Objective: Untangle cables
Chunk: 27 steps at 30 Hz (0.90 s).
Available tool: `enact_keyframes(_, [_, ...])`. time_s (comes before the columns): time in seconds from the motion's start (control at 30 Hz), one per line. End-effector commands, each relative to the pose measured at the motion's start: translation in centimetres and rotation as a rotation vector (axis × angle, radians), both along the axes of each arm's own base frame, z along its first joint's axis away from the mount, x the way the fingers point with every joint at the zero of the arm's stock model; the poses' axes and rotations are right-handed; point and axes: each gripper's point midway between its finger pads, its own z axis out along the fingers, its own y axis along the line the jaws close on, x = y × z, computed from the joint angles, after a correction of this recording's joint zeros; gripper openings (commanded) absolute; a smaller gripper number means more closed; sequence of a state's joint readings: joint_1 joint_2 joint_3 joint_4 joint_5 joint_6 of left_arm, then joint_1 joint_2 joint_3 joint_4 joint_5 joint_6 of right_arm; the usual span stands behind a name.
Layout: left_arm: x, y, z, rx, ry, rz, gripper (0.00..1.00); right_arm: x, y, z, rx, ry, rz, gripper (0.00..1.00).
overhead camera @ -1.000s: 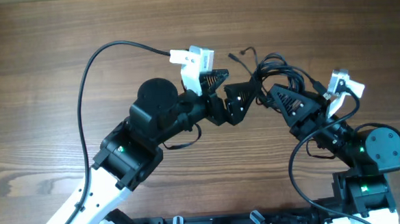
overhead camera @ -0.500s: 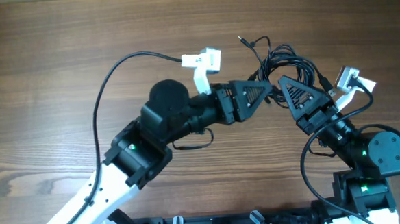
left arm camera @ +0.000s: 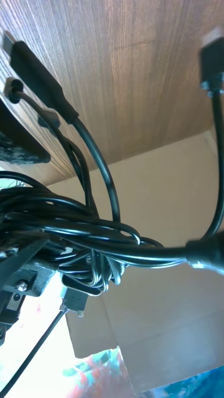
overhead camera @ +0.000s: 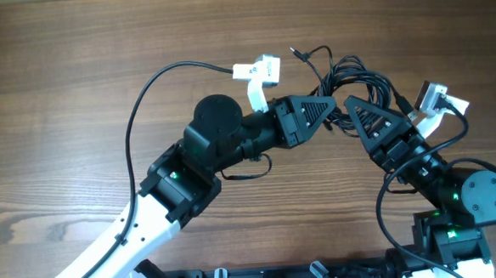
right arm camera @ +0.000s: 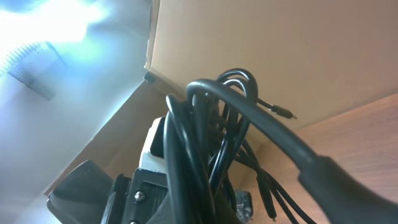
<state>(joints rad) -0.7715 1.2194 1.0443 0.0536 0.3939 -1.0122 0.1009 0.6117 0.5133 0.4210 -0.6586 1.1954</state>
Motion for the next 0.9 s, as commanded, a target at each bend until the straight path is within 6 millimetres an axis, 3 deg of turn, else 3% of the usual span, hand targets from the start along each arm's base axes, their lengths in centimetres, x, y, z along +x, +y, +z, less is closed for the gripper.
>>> enact_keyframes(0.0, [0.1, -0.2, 0.0, 0.002, -0.006, 0.002, 0.39, -0.7, 0.3, 1.0, 0.021, -0.005, 0.044, 0.04])
enact_keyframes(0.17, [0.2, -0.1, 0.3, -0.007, -0.015, 0.009, 0.40, -1.3, 0.8, 1.4, 0.021, -0.018, 0.084, 0.04])
enact_keyframes(0.23, [0.2, -0.1, 0.3, -0.008, -0.017, 0.009, 0.27, -1.4, 0.8, 1.3, 0.019, -0.019, 0.087, 0.04])
enact_keyframes(0.3, [0.2, -0.1, 0.4, -0.008, -0.017, 0.009, 0.04, -1.4, 0.8, 1.3, 0.018, -0.020, 0.088, 0.04])
enact_keyframes(0.47, [0.3, -0.1, 0.7, -0.013, -0.040, 0.008, 0.04, -1.4, 0.8, 1.3, -0.005, -0.041, 0.080, 0.04])
enact_keyframes(0.5, [0.4, -0.1, 0.7, -0.002, -0.066, 0.009, 0.04, -1.4, 0.8, 1.2, -0.039, -0.076, 0.067, 0.09])
enact_keyframes(0.53, [0.6, 0.1, 0.6, 0.024, -0.115, 0.010, 0.04, -1.3, 0.8, 1.0, -0.073, -0.102, 0.054, 0.37])
enact_keyframes(0.57, [0.9, 0.4, 0.3, 0.061, -0.167, 0.013, 0.04, -1.1, 0.9, 0.5, -0.113, -0.114, 0.039, 0.57])
enact_keyframes(0.63, [1.7, 1.2, -0.9, 0.167, -0.282, 0.014, 0.04, -0.4, 0.8, -1.4, -0.185, -0.085, 0.017, 0.82])
enact_keyframes(0.7, [2.7, 3.0, -4.0, 0.372, -0.406, -0.010, 0.04, 0.2, 0.7, -3.7, -0.284, -0.063, -0.009, 1.00])
enact_keyframes(0.8, [3.1, 5.9, -8.1, 0.573, -0.413, -0.057, 0.04, 1.2, -0.2, -6.4, -0.442, -0.064, -0.087, 1.00])
enact_keyframes(0.87, [2.6, 7.7, -10.7, 0.688, -0.391, -0.113, 0.04, 1.4, -0.4, -7.5, -0.595, -0.154, -0.117, 1.00])
